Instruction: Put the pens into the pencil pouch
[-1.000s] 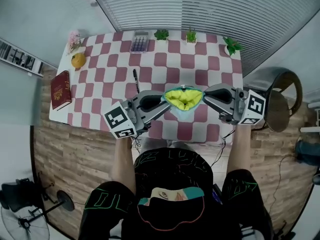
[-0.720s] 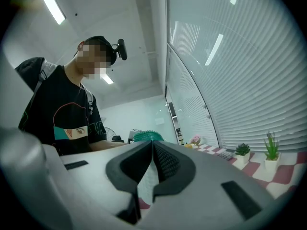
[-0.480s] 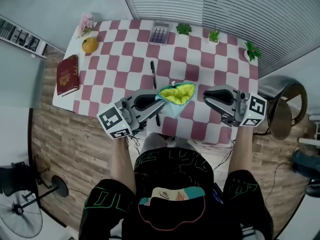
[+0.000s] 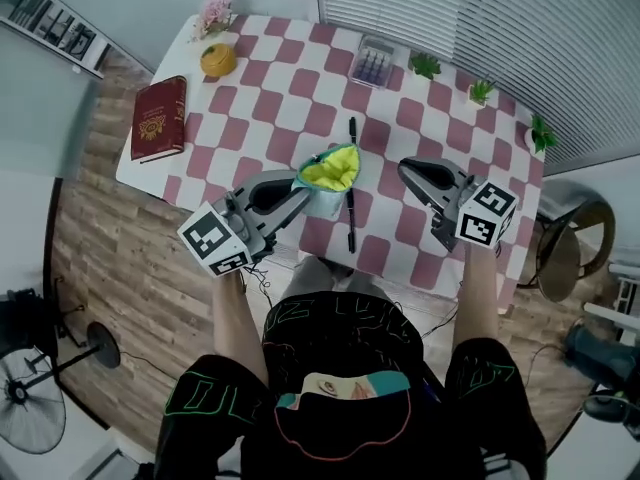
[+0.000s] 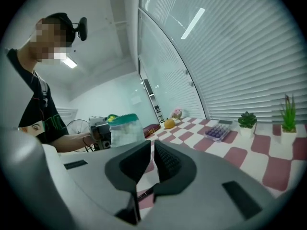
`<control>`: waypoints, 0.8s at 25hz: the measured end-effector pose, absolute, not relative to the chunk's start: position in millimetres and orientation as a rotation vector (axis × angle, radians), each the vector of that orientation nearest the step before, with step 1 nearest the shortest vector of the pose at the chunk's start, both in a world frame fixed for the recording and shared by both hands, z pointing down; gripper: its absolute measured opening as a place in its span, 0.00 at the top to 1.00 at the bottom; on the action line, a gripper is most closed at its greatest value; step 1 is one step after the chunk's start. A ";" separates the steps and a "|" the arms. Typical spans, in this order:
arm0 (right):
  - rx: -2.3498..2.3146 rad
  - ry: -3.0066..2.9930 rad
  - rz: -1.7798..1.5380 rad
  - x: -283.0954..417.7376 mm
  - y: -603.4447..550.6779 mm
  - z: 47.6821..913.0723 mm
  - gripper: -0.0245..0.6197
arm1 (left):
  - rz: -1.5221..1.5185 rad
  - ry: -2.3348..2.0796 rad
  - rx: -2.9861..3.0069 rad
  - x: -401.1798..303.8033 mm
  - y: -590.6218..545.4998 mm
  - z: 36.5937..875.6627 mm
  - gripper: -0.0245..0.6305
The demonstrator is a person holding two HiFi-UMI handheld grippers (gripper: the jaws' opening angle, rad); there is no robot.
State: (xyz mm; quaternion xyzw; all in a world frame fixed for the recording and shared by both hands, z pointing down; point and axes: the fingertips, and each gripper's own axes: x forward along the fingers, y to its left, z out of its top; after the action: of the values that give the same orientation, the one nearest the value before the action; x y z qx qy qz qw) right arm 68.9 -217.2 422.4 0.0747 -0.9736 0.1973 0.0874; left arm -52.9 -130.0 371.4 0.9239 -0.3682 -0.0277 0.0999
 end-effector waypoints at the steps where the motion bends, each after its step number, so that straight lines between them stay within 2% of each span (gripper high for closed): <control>1: 0.255 -2.873 0.599 60.8 -220.1 428.1 0.92 | -0.075 -1.097 2.725 -59.9 -128.5 373.5 0.93; 9: 0.551 -2.624 0.615 8.8 -245.9 476.2 0.92 | -0.056 -1.106 2.695 -105.0 -120.5 393.7 0.93; 20: 0.769 -2.309 0.630 -29.3 -281.7 527.9 0.92 | -0.126 -1.008 2.698 -127.4 -115.7 416.8 0.93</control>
State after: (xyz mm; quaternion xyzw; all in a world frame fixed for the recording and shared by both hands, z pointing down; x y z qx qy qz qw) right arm -29.3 -281.7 527.9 0.2908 -0.8736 0.2385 0.3087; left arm -127.4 -115.7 416.8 0.9280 -0.3468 -0.0433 0.1291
